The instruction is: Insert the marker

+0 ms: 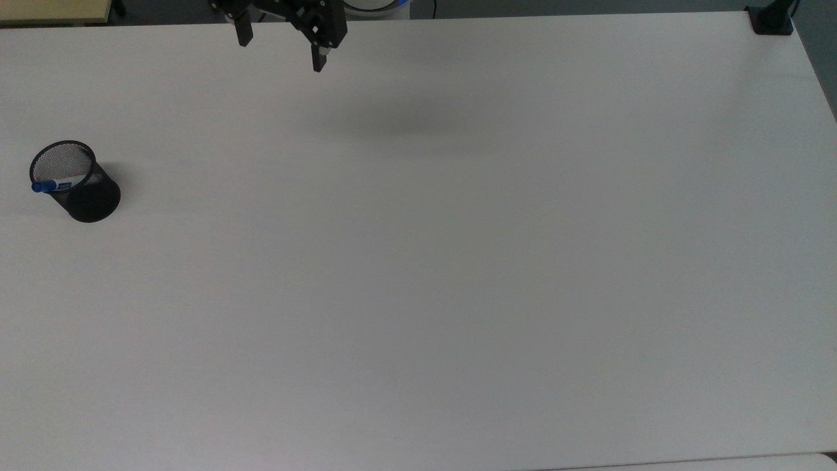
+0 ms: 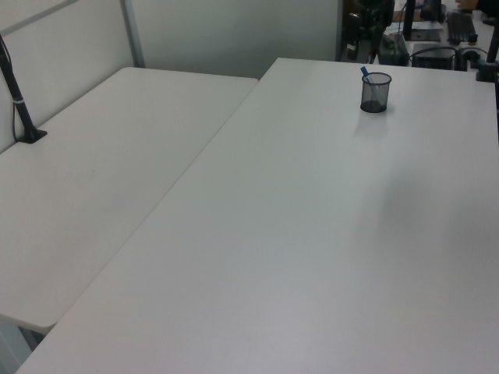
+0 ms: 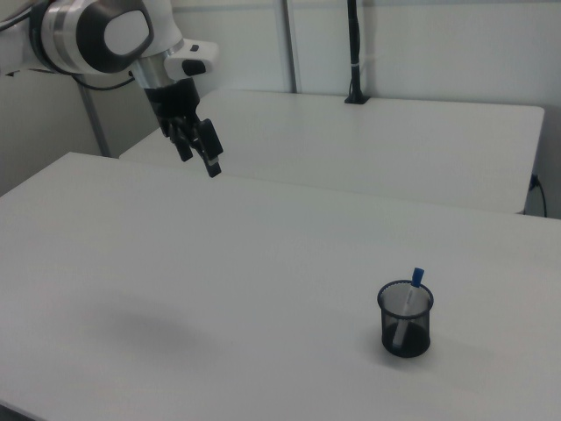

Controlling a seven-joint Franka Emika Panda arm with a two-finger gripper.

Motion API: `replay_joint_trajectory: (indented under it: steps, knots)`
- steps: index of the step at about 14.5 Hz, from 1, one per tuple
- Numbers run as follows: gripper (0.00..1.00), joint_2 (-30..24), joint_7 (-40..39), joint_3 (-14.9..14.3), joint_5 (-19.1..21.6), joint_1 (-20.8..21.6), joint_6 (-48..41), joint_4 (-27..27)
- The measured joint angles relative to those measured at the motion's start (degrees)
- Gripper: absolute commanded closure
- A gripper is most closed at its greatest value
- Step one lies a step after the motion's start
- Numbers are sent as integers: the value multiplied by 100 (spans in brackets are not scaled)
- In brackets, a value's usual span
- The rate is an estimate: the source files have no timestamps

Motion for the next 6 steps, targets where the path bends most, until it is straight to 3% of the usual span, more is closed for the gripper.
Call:
replay_joint_trajectory:
  steps: [2, 6]
  knots:
    - [0, 4, -90, -346, 4, 441, -94, -16]
    - [0, 61, -1094, -408, 3, 478, -57, -18]
